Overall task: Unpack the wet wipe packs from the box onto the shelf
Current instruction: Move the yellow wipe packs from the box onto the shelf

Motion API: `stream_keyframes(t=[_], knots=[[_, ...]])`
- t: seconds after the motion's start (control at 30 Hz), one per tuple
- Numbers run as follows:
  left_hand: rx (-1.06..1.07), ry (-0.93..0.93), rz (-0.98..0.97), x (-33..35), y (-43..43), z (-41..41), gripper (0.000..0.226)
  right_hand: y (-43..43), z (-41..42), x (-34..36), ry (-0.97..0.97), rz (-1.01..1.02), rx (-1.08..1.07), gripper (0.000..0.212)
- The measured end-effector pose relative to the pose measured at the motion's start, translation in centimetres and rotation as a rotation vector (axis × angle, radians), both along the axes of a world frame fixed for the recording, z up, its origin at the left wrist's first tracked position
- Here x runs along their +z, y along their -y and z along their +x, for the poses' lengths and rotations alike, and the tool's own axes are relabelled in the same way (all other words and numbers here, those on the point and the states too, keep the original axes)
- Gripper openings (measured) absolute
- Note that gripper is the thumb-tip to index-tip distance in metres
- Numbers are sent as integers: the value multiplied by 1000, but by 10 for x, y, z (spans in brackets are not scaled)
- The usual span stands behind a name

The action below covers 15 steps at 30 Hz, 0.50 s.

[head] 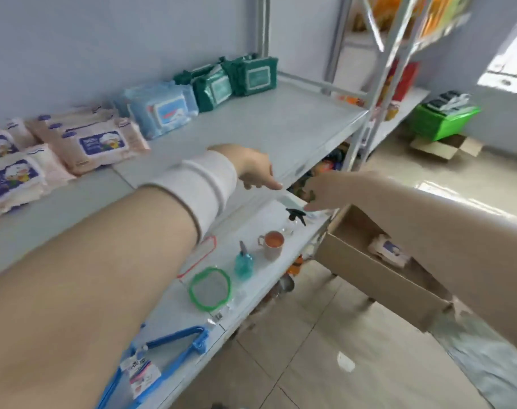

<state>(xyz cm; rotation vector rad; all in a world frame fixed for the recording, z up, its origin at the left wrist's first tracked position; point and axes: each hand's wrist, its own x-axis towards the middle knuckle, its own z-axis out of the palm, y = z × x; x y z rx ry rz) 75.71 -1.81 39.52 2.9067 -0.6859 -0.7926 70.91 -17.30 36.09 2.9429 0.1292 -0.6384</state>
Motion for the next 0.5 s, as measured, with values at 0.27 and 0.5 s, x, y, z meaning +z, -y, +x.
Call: stream_keyframes(t=[0.27,0.5], knots=[[-412,-57,144,-87,228,45,54,232,-13,-68,-199,-74,-434,60],[-483,-189,183,-177,332,119,56,322,14,-122,-287,74,-677,54]])
